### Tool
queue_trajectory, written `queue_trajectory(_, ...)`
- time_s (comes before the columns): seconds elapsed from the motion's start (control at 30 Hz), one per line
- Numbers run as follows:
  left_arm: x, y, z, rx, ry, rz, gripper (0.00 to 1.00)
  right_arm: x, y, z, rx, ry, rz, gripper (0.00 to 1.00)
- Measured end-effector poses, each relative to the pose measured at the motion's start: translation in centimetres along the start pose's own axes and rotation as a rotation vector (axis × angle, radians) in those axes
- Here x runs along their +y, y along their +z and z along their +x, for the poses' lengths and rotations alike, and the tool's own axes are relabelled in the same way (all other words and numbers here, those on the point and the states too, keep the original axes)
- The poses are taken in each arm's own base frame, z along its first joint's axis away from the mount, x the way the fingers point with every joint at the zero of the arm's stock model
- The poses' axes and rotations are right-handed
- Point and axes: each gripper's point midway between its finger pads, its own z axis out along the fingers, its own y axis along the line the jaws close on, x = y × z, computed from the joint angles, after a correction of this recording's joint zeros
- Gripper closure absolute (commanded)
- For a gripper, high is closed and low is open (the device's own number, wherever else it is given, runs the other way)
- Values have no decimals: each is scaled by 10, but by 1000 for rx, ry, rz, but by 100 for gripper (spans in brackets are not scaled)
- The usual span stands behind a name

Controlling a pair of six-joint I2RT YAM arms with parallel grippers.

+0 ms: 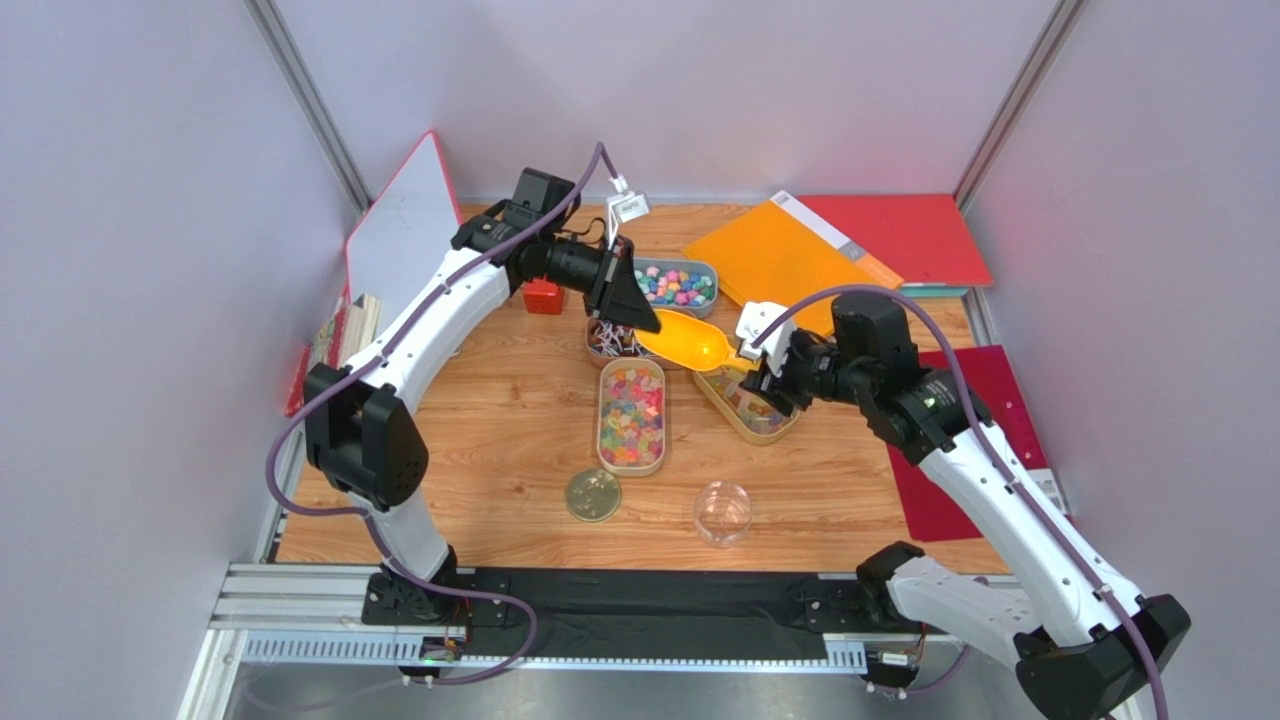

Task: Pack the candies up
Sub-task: Pick up the spatula from the center of the board.

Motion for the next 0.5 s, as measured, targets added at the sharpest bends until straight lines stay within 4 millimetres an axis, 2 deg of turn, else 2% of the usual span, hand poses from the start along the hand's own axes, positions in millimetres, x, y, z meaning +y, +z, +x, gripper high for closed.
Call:
queue_trajectory(0.07,0,0,0,0,0,0,100,-1,0,-1,-2,-2,4,58)
queue_trajectory(0.17,0,0,0,0,0,0,100,-2,1,0,0,-3,7,70)
queue_trajectory(0.2,0,0,0,0,0,0,100,-2,1,1,1,-4,7,82)
queue_trajectory(0.23,0,0,0,0,1,0,98,-1,2,2,3,-5,5,90)
queue_trajectory(0.27,0,0,0,1,-2,-2,88,-1,2,3,8,-3,7,95)
queue_trajectory(0.3,1,0,0,1,-2,-3,68,-1,2,3,9,-2,7,100)
queue_trajectory(0.33,2,0,0,1,0,-13,61,-1,2,4,10,-3,6,100)
queue_trajectory(0.4,6,1,1,5,9,-34,53,-1,2,5,17,-5,5,100)
queue_trajectory(0.5,19,-1,3,19,28,-110,50,3,-1,10,35,1,-2,100)
